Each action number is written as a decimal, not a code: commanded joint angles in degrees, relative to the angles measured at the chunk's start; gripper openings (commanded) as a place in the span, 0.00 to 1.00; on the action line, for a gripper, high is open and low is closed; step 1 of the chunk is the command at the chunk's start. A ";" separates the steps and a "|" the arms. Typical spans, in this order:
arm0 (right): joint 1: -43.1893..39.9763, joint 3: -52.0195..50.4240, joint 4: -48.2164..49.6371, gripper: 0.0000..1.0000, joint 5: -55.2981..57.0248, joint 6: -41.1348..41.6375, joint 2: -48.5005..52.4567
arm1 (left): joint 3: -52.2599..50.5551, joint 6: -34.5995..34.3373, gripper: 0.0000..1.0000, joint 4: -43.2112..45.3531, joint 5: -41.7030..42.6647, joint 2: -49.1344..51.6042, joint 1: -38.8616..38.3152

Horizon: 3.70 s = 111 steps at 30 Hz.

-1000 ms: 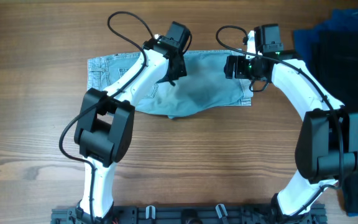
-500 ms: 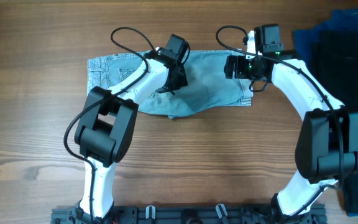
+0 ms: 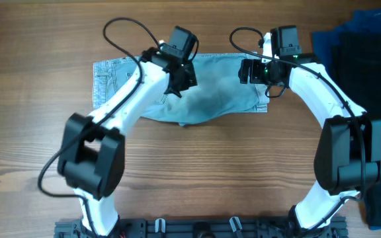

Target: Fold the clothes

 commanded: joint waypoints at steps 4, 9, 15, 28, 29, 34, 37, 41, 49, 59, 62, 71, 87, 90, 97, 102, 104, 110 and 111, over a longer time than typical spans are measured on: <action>0.04 -0.28 0.17 1.00 0.50 0.11 1.40 | -0.02 -0.55 0.04 -7.02 3.76 1.42 -1.07; 0.02 -0.28 0.17 1.00 0.52 0.11 1.40 | -0.11 -0.55 0.04 -10.62 5.49 1.64 -3.28; 0.02 -0.28 0.17 1.00 0.52 0.11 1.40 | -3.52 -2.34 0.04 -9.57 5.38 1.64 -4.76; 0.02 -0.28 0.15 1.00 0.52 0.13 1.40 | -17.88 -8.04 0.04 4.42 6.01 1.88 -3.98; 0.02 -0.28 0.17 1.00 0.50 0.09 1.40 | -18.34 -8.04 0.04 4.96 6.25 1.97 -3.98; 0.02 -0.28 0.17 1.00 0.52 0.13 1.40 | -17.27 -7.76 0.04 4.20 8.61 1.44 -3.85; 0.02 -0.28 0.17 1.00 0.52 0.11 1.40 | -11.89 -6.25 0.04 0.04 7.41 -0.98 -3.85; 0.02 -0.28 0.17 1.00 0.50 0.09 1.40 | -3.48 -4.57 0.04 -3.32 1.46 -4.55 -3.85; 0.02 -0.28 0.17 1.00 0.52 0.11 1.40 | -3.82 -4.66 0.04 -4.09 0.61 0.02 -3.89; 0.02 -0.28 0.17 1.00 0.52 0.11 1.40 | -3.82 -4.81 0.04 -3.23 1.05 12.11 -4.00; 0.02 -0.28 0.15 1.00 0.52 0.11 1.40 | -3.26 -4.79 0.04 -2.93 1.05 11.80 -4.00; 0.02 -0.28 0.17 1.00 0.52 0.09 1.40 | 5.27 -3.23 0.04 -3.30 -7.15 4.24 -3.26; 0.09 -0.28 0.42 1.00 0.50 0.11 1.40 | 5.09 -3.06 0.04 -1.95 -7.06 15.06 -2.01; 0.09 -0.28 0.44 1.00 0.50 0.09 1.40 | 8.35 -1.92 0.04 -1.99 -7.08 13.60 -0.20; 0.09 -0.28 0.61 1.00 0.52 0.11 1.40 | 11.13 -1.77 0.04 0.90 -6.82 13.57 3.17; 0.07 -0.28 0.61 1.00 0.50 0.11 1.40 | 11.13 -1.75 0.04 2.69 -5.84 15.63 2.89; 0.09 -0.28 0.63 1.00 0.52 0.11 1.40 | 11.13 -1.49 0.04 4.85 -5.79 17.14 2.80; 0.09 -0.28 0.63 1.00 0.50 0.13 1.40 | 12.61 3.17 0.04 5.22 -10.38 12.07 3.48; 0.09 -0.28 0.61 1.00 0.52 0.11 1.40 | 12.61 3.17 0.04 4.37 -10.78 10.36 3.85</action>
